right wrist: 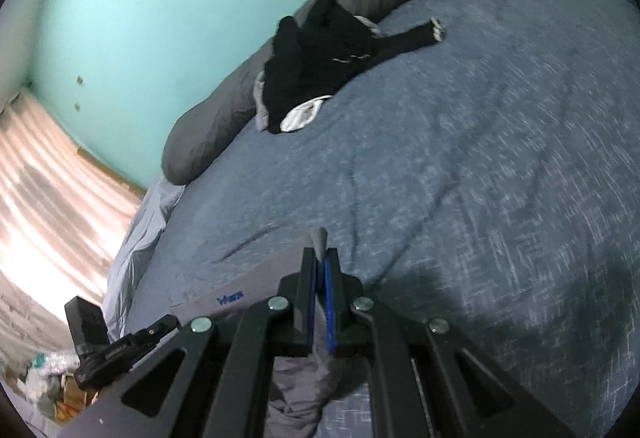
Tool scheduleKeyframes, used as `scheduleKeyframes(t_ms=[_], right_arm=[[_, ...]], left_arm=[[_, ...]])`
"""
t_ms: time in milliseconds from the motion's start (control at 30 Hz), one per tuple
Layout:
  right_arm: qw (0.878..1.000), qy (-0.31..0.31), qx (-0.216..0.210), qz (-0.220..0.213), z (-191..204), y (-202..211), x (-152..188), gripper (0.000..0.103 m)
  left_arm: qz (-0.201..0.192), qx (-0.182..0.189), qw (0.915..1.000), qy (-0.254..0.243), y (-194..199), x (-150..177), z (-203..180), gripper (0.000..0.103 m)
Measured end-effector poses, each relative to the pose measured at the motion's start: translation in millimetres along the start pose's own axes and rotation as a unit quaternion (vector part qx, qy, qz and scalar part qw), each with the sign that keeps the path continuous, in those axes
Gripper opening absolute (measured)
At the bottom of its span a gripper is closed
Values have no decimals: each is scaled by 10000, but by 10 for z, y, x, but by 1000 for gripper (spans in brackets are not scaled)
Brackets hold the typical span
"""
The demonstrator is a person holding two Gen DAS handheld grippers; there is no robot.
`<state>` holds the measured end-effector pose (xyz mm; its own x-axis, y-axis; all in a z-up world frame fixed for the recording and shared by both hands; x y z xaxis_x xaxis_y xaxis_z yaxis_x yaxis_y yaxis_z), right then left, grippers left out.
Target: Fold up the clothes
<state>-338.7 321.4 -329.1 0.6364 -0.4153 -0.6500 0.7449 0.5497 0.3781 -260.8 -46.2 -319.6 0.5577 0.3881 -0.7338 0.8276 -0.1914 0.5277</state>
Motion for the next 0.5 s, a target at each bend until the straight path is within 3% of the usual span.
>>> scheduleKeyframes(t_ms=[167,367,433,467,500], right_arm=[[9996,-202,189,58,-143,-12,28,3],[9970,-211,707,251,-187,-62,76,9],[9963,-186,814,202,-168,-28,67,19],[9964,-156,820,152,-130,-3,46,31],[9969,-120,772,108,-87,15,32,35]], left_arm=[[68,-172,9998,121,-2,33,134,31],[187,-468,9984,251,-25,87,315,32],[227,-566,9977,294,-32,105,376,32],[233,-570,9977,291,-33,109,378,32],[240,-570,9977,287,-33,113,379,33]])
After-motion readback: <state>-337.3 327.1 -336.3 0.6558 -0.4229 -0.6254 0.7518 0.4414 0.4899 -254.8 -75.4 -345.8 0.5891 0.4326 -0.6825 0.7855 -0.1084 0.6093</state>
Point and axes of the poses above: each gripper's, at about its wrist camera, not at the fingertips, and y roughly against the way its jaws point, z to its left, x to its underside, the point moved 2 cm from there along -y, roughly the way its jaws point, and after that the axes turned 13 degrees about -z, right-handed, at the moved point
